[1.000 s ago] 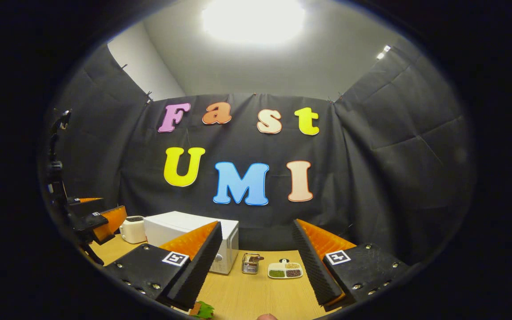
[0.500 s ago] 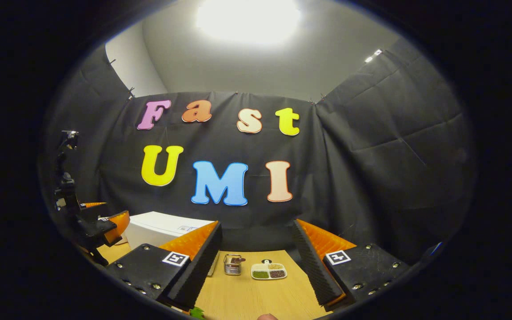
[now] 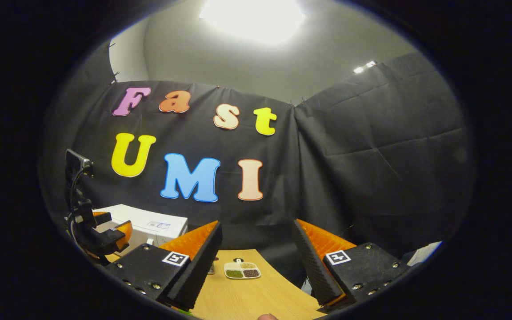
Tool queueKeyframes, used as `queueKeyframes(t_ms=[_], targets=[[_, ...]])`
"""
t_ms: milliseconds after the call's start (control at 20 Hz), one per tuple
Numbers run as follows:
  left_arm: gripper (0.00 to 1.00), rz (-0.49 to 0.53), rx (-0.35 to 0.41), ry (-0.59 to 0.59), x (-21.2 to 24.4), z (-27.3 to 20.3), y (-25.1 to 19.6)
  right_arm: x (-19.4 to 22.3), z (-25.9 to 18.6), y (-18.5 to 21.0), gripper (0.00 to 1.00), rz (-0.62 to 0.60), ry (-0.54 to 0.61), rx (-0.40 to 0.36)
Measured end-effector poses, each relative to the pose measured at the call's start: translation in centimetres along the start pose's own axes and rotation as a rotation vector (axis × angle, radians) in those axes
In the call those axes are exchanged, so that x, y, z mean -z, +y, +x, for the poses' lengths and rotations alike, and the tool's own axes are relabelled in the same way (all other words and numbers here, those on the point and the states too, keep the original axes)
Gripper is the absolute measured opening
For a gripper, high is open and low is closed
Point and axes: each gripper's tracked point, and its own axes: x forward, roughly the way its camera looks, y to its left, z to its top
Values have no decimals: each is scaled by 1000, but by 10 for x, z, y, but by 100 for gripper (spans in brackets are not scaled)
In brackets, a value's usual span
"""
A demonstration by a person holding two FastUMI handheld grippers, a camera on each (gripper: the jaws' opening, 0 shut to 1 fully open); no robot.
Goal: Open the microwave oven with the left hand, put the food in, and close the microwave oven.
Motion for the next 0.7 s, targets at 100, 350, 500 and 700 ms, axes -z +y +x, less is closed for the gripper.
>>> queueKeyframes(t_ms=[100, 350, 500, 700], targets=[[95, -2, 14, 26, 18, 18, -3, 4, 2, -1, 96, -12, 16, 35], [96, 28, 18, 88, 65, 58, -3, 13, 1, 5, 96, -48, 51, 87], [97, 45, 20, 134, 98, 73, -8, 19, -1, 6, 96, -68, 76, 116], [95, 18, 38, 196, 131, 88, -20, 23, -4, 2, 96, -100, 102, 152]])
